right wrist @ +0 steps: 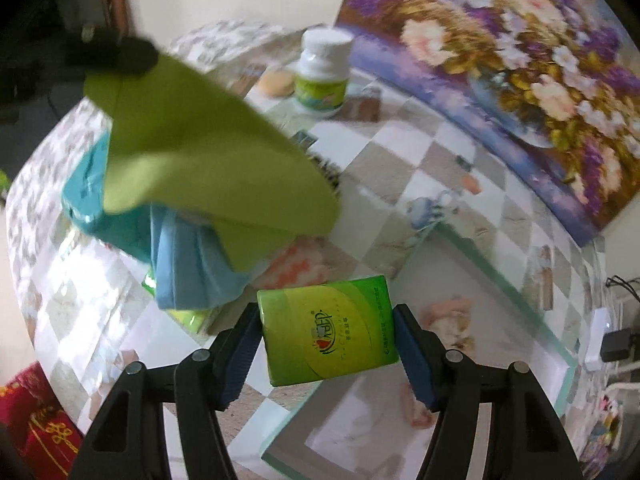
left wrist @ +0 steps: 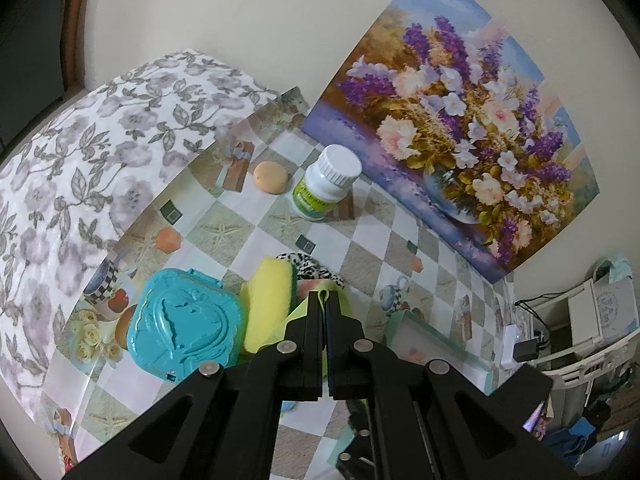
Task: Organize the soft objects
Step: 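Carry the tissue pack toward the tray with right gripper while left gripper holds the cloth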
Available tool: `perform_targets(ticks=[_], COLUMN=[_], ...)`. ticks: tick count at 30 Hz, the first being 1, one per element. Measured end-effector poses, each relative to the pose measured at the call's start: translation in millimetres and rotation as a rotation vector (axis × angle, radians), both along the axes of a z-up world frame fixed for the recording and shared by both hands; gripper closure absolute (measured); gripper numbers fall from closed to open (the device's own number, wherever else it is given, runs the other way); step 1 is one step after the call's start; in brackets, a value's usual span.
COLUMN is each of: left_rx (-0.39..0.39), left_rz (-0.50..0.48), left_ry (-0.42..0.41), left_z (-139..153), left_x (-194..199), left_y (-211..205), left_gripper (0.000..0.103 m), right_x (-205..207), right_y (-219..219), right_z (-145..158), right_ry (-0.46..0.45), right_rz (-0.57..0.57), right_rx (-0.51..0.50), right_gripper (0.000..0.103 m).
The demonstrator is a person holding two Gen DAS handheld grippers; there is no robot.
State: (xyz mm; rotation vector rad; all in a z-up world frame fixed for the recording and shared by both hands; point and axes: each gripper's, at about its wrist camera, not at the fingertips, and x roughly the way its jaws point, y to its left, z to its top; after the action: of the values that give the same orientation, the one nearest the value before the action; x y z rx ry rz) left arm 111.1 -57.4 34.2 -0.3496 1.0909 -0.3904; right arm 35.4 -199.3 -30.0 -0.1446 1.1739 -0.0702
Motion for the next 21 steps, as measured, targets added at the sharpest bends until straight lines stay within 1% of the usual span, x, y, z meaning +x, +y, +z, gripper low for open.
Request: perform_targets(ticks=[6, 16, 21], left_rx=[-0.046, -0.107, -0.115], left_rz=[-0.028, -0.081, -0.100], left_ry=[-0.011, -0.055, -0.067], left_z=[4, 18, 22], left_x=[-3, -14, -21], left_y=[-8, -28, -39], left_gripper=[0.102, 0.102, 0.102], right_x=[-4, -10, -16], right_y=[-7, -28, -38], right_z=[18, 28, 38], right_ry=[-0.044, -0.066, -0.092], right_rz=[-0.041, -0.107, -0.135], right_rx=[-0.002, 0.015, 0.019], right_gripper=[0.034, 0.034, 0.034])
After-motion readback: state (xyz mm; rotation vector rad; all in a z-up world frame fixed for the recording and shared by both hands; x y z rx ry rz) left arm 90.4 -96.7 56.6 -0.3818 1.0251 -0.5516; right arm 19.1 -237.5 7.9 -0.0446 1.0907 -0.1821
